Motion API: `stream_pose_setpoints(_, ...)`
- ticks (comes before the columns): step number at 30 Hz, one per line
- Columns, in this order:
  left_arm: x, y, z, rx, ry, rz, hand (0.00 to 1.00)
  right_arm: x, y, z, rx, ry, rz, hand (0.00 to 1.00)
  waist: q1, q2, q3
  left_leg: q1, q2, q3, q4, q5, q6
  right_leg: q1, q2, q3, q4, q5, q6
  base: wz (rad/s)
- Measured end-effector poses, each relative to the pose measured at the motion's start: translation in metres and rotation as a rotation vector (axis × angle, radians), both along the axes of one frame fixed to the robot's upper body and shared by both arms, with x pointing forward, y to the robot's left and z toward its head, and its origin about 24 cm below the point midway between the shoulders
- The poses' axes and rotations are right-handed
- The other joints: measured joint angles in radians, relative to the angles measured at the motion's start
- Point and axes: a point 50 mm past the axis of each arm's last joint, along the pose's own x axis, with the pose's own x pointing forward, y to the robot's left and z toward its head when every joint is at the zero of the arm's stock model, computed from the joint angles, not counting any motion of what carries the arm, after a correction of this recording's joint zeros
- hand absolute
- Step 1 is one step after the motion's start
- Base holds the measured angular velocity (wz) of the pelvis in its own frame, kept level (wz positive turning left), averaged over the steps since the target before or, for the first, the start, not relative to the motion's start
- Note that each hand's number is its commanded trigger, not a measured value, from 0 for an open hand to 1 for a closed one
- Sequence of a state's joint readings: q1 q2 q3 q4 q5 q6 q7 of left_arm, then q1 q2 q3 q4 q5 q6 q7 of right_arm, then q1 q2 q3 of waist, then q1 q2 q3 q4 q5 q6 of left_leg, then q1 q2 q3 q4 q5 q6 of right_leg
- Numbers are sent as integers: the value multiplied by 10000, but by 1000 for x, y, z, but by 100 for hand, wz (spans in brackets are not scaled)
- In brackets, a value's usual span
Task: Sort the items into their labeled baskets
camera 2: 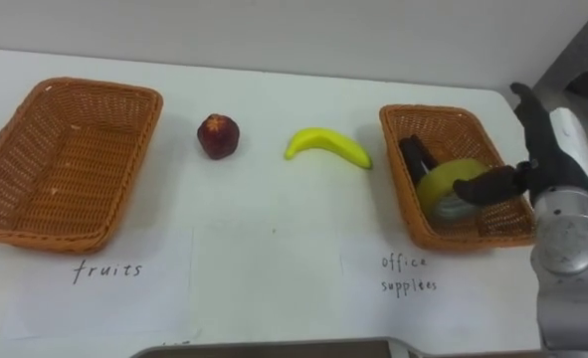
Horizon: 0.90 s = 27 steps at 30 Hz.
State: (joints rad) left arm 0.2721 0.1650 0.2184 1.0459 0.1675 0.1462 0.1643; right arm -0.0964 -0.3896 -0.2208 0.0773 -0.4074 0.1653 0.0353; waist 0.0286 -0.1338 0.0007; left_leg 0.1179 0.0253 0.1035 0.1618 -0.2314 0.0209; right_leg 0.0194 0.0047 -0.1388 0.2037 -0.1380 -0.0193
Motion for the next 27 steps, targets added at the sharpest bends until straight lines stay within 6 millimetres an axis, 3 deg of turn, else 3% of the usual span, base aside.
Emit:
stream_pose_setpoints(7,-2,0,0,-15,29,72,0,-1,2,26,-245,-1109,79,0,-49,35,-3,18,16,26,3,0,0,-4,-3,2,38,0,0,0)
stream_pose_setpoints(20,0,2,0,-21,-40,124,0,-5,1,43,-679,-1724,-123,0,-159,-31,-3,140,5,172,-99,-3,6,-28,5,165,166,-1,1,-4)
stream_pose_setpoints(27,4,2,0,-17,-142,107,0,3,5,57,-739,-2277,7,0,-216,-84,-9,128,2,297,-76,0,6,-141,29,289,221,0,1,-6)
